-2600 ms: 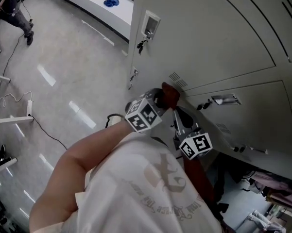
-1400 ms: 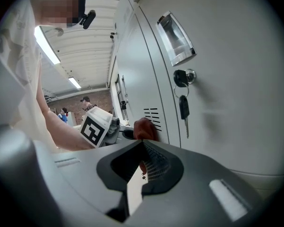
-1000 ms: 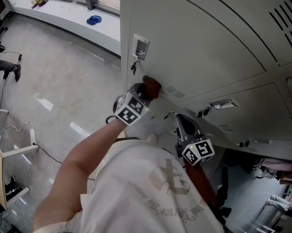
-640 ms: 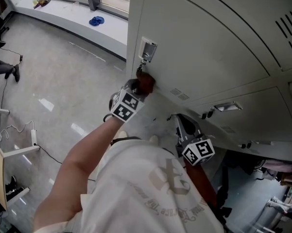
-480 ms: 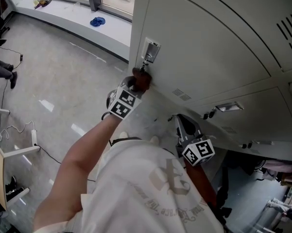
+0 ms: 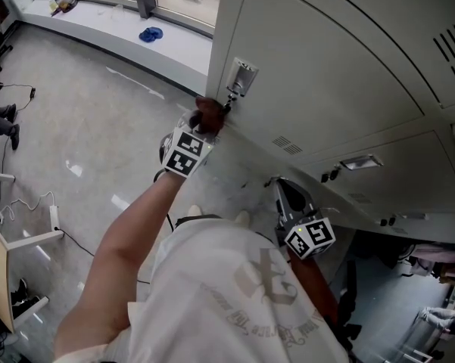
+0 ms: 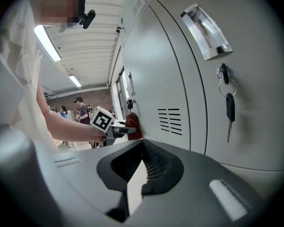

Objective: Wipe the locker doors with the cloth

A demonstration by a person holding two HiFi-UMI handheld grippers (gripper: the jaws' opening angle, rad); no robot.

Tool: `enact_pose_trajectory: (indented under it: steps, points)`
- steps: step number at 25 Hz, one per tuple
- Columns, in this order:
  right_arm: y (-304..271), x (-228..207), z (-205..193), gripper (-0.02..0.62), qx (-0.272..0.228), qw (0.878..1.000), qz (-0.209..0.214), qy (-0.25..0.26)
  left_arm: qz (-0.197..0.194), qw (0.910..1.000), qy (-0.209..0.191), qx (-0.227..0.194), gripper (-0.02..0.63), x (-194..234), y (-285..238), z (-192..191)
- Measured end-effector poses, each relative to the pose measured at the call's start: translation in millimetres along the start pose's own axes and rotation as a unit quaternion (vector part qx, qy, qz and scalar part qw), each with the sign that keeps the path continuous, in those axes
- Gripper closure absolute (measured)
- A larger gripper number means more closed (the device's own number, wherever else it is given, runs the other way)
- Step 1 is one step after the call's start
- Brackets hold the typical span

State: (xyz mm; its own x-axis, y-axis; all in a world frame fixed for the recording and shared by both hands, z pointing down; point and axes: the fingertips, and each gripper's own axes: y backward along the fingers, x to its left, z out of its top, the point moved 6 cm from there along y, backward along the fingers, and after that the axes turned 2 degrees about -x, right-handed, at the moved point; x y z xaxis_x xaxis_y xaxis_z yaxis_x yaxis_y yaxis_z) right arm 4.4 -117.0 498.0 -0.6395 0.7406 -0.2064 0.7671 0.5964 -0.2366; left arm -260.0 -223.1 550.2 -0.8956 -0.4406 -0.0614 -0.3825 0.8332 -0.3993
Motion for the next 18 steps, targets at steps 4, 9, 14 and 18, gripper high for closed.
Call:
enact_pose_trajectory:
  steps: [4,9,14,18]
  points:
    - [0.7,3.6,-1.9,0.588,0.0,1.0,-0.002,-0.003,0.011,0.9999,0.001,-0.002,0.525,0.8,1.0,0.9]
    - [1.1,5.5,-2.7,0.588,-0.001,1.0,-0.001,-0.005,0.019,0.9994,-0.013,-0.025,0.525,3.9,15.5,27.3]
    - [3.5,5.9,-5.2,0.588,0.0,1.0,0.001,-0.009,0.017,0.9994,0.018,-0.024,0.525,4.5,21.5,39.6]
    - [5.8,4.3,-6.2,0.588,-0.001,1.0,0.001,-0.018,-0.01,0.9965,0.077,-0.031,0.525,-6.9,19.6,43.1]
